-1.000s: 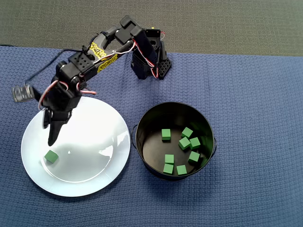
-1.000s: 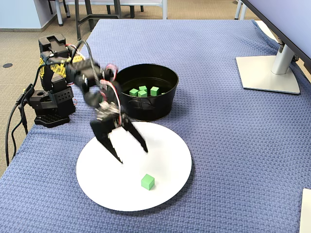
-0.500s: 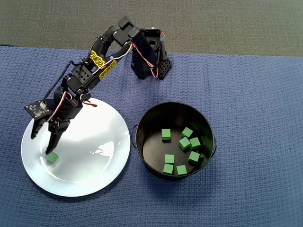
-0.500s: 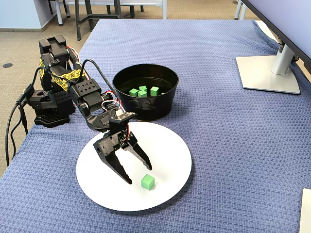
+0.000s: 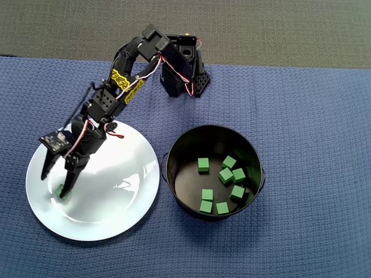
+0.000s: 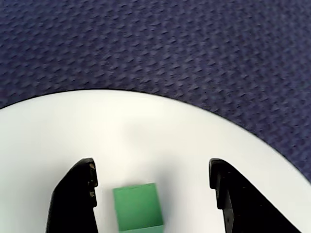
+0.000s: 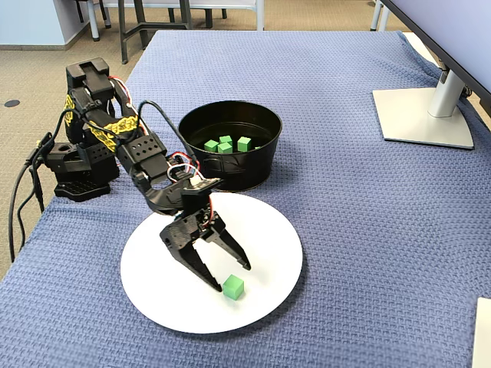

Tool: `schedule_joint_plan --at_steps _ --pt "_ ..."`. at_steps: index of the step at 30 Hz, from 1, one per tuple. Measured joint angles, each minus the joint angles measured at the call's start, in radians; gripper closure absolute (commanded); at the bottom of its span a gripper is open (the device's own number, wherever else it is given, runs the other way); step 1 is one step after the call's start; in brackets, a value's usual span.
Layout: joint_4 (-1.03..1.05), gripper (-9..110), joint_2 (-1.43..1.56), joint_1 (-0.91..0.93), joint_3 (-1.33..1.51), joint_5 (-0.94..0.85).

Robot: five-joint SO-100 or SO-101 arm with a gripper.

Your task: Pick up the green cubes from the white plate and place them in the black recipient

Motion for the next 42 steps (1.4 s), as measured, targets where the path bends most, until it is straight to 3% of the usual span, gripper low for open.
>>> schedule_joint_plan --at_steps 30,42 --pt "-0.121 72 -0.058 -0.058 0.078 -0.003" --pt "-0.025 72 -0.058 -0.043 0.026 -0.003"
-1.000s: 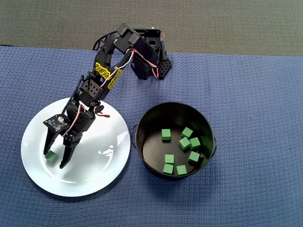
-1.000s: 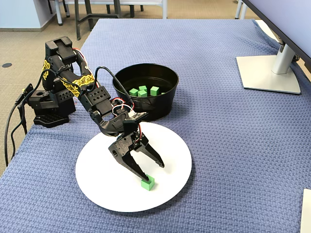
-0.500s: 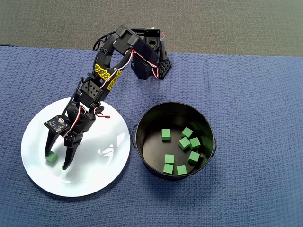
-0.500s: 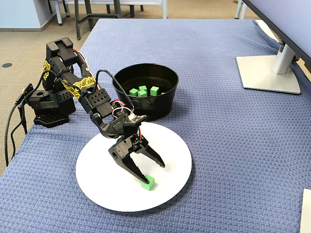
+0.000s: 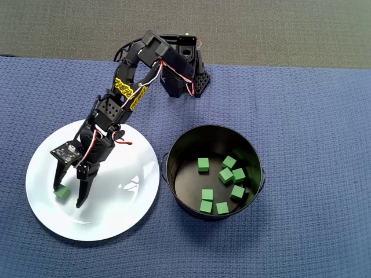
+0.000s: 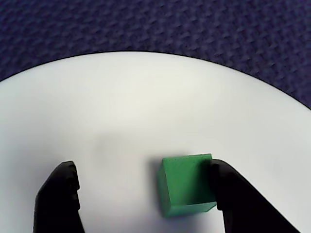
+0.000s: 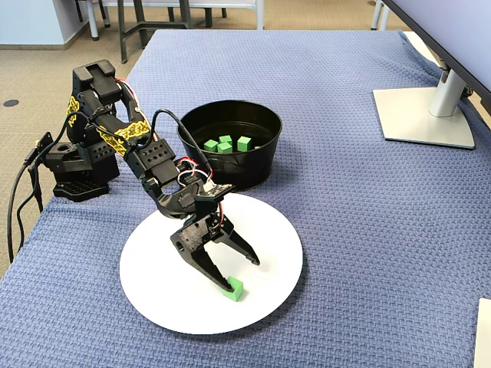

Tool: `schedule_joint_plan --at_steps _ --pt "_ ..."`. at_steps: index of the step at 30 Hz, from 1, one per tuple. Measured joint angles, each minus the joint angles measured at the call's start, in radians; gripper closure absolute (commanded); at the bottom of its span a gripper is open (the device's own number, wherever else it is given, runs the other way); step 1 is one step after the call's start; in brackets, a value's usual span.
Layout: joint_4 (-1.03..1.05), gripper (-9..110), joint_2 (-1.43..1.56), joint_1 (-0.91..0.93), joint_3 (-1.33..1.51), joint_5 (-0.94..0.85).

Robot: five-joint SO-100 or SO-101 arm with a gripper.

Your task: Pick up the green cubes from the white plate and place them in the black recipient

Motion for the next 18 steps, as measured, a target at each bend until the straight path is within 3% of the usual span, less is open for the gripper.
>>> schedule_joint_plan --at_steps 18 --pt "0.011 73 -0.002 0.018 0.000 0.000"
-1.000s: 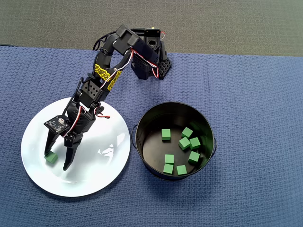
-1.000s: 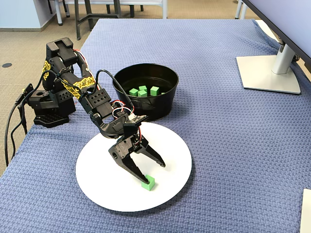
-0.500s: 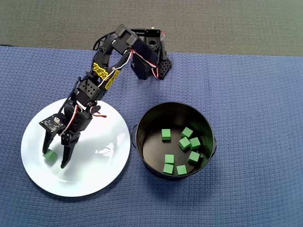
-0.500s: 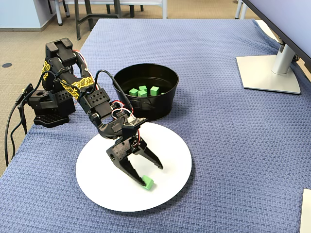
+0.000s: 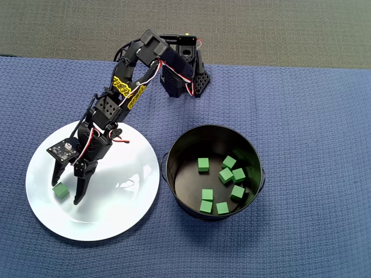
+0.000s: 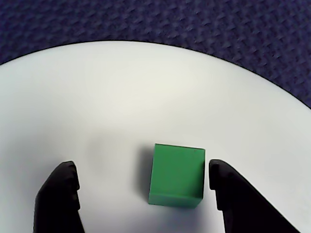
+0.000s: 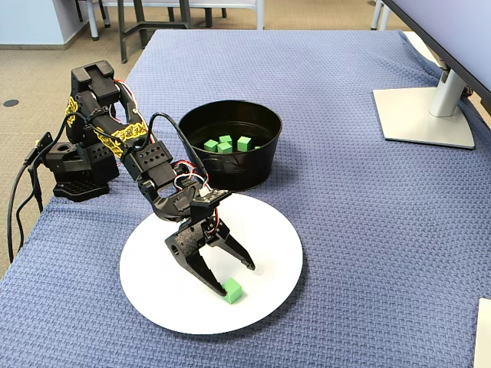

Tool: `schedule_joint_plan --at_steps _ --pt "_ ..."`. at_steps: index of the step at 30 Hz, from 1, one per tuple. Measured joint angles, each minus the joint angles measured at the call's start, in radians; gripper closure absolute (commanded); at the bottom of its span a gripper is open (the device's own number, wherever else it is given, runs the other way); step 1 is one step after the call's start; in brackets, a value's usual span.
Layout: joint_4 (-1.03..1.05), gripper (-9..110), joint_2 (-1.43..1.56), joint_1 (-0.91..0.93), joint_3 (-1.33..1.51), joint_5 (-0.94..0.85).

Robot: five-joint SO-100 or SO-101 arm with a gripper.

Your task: Pick up the green cubes from the white plate and place them in the black recipient

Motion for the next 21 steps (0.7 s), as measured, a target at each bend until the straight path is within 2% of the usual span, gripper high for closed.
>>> schedule_joint_plan --at_steps 12,15,19,21 --pt "-0.031 75 -0.041 0.000 -0.005 0.000" --pt "-0.035 82 -0.043 0.000 -0.005 0.000" --pt "-0.037 100 -0.043 0.000 -0.005 0.000" --pt "-0.037 101 -0.043 0.000 -0.005 -0.005"
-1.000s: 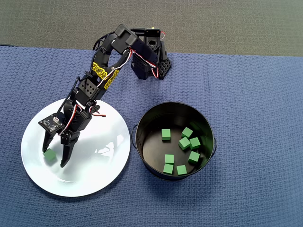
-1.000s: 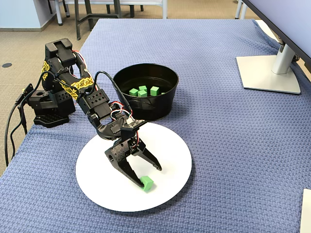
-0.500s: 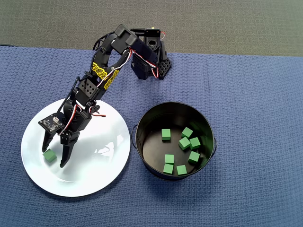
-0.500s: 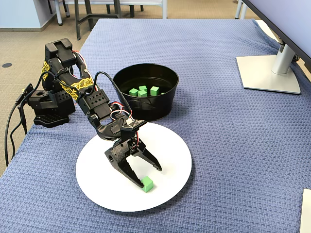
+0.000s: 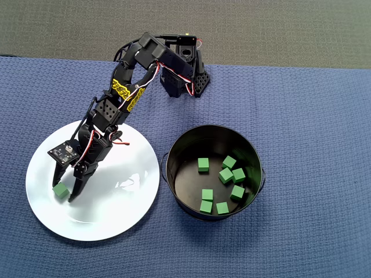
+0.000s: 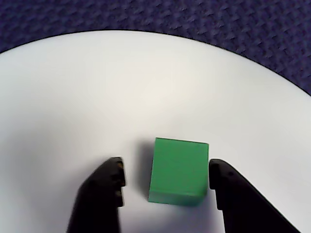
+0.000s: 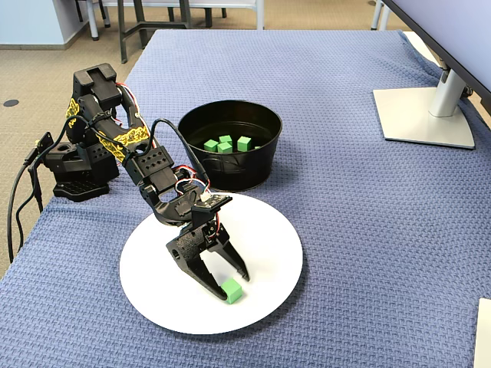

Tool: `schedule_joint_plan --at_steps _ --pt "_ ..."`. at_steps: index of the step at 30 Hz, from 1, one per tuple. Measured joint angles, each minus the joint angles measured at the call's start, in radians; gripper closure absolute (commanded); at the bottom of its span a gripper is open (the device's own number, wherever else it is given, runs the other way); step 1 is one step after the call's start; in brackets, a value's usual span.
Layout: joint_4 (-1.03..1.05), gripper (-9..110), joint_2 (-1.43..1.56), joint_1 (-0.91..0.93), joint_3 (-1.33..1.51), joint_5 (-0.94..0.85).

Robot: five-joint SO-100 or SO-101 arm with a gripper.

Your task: Pick up the green cubes from the white plate and place them in the black recipient

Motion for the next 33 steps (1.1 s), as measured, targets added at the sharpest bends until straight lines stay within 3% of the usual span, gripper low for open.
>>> schedule_joint_plan --at_steps 9,15,24,30,33 --pt "-0.011 101 0.009 0.000 0.000 0.031" --pt "0.298 101 0.252 -0.003 -0.029 0.233" --pt "0.844 101 0.761 -0.158 -0.067 0.781" --pt "1.175 102 1.022 -0.402 -0.069 1.296" --pt "1.246 102 1.100 -0.569 -0.037 1.519"
